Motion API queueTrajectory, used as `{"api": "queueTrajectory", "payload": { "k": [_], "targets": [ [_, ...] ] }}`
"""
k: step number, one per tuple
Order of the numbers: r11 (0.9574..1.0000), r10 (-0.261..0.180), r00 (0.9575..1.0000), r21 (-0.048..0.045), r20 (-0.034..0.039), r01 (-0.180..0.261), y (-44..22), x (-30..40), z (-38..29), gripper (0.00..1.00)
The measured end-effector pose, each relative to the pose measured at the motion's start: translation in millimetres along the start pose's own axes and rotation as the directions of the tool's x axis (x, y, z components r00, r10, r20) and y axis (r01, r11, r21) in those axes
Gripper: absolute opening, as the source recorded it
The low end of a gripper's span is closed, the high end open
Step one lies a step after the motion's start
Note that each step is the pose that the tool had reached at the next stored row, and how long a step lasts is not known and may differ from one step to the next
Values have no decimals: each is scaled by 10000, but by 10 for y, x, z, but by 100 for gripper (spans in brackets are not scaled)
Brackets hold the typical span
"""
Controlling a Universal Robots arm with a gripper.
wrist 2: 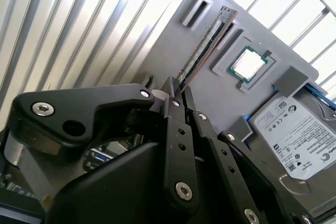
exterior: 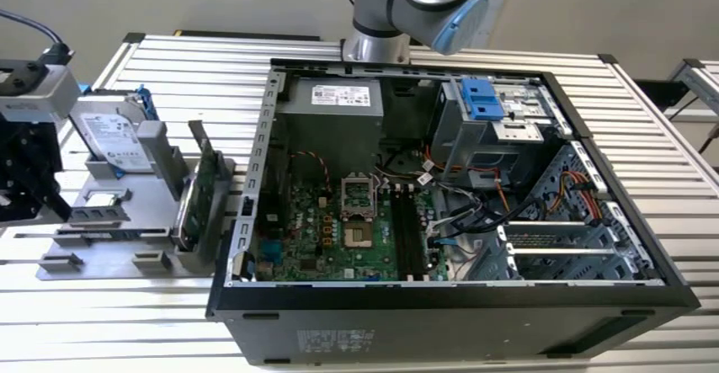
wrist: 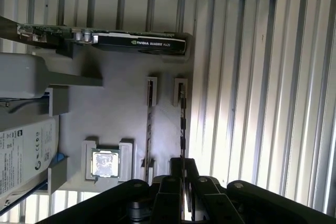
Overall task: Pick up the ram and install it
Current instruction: 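Pick up the ram and move it above insertion slot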
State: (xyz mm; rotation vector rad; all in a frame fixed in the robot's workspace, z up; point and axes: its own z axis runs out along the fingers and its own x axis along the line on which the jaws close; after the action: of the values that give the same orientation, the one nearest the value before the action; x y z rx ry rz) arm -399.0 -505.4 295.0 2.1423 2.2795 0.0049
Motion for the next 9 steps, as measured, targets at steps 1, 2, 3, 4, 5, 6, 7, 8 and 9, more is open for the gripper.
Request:
{"api": "queueTrajectory", "payload": {
  "k": [1, 2, 3, 4, 5, 6, 7, 8, 9],
  "targets": [
    [10000, 1, 10000, 1, 0, -1, 0, 0, -9, 0],
    [10000, 2, 10000, 0, 0, -2, 0, 0, -18, 0],
    [10000, 2, 10000, 1, 0, -2, 0, 0, -27, 0],
    [10000, 3, 10000, 1, 0, -3, 0, 0, -36, 0],
    [10000, 4, 10000, 1, 1, -4, 0, 0, -45, 0],
    [10000, 4, 10000, 1, 0, -4, 0, 0, -54, 0],
    [10000, 5, 10000, 0, 0, -5, 0, 0, -64, 0],
    [10000, 6, 10000, 0, 0, -6, 0, 0, -74, 0],
    [10000, 7, 10000, 1, 1, -7, 0, -1, -84, 0]
  ]
}}
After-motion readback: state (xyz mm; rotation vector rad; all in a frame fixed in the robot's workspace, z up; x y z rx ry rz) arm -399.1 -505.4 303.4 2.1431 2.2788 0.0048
